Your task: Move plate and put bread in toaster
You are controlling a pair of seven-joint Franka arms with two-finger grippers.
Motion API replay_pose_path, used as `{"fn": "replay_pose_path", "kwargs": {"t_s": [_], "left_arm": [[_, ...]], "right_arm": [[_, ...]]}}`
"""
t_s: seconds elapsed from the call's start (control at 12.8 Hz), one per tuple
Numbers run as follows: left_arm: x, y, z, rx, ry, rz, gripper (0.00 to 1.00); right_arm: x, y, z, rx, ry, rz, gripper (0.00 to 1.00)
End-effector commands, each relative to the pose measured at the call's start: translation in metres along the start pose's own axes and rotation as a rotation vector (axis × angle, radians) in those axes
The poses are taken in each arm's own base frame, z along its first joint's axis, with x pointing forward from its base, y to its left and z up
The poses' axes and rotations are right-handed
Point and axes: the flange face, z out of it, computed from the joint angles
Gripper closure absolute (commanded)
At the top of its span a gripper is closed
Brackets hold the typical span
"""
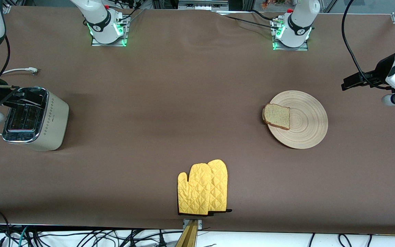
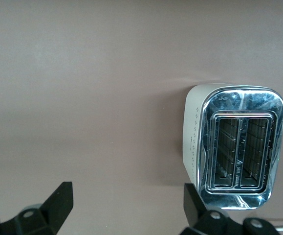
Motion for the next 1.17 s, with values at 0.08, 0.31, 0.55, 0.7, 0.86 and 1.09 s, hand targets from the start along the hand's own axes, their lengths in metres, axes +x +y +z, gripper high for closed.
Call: {"fn": "replay_pose_path", "kwargs": {"t_s": [0.08,0.31,0.55,0.7,0.86,1.09], "left_arm": [[-0.006,0.002,-0.008,-0.018,0.011,-0.007,0.0],[-0.008,0.007,-0.018,-0.018,0.027,0.002,0.0],[-0.003,0.009,-0.017,-0.02,0.026,0.004,0.0],[-0.003,0.01,-0.015,-0.02,0.022,0.005,0.0],[-0.002,0.004,-0.015,-0.021,0.021,0.004,0.0],[-0.002,0.005,-0.016,-0.023,0.022,0.0,0.0]], "right_arm": [[-0.003,-0.001,-0.004,0.017,-0.006,0.006,0.0],[-0.002,0.0,-0.001,0.019,-0.011,0.007,0.0],[-0.002,0.0,-0.001,0.018,-0.011,0.007,0.0],[-0.002,0.0,-0.001,0.018,-0.011,0.006,0.0],[-0.002,0.0,-0.001,0.018,-0.011,0.006,0.0],[-0.002,0.0,-0.001,0.018,-0.009,0.006,0.0]]}}
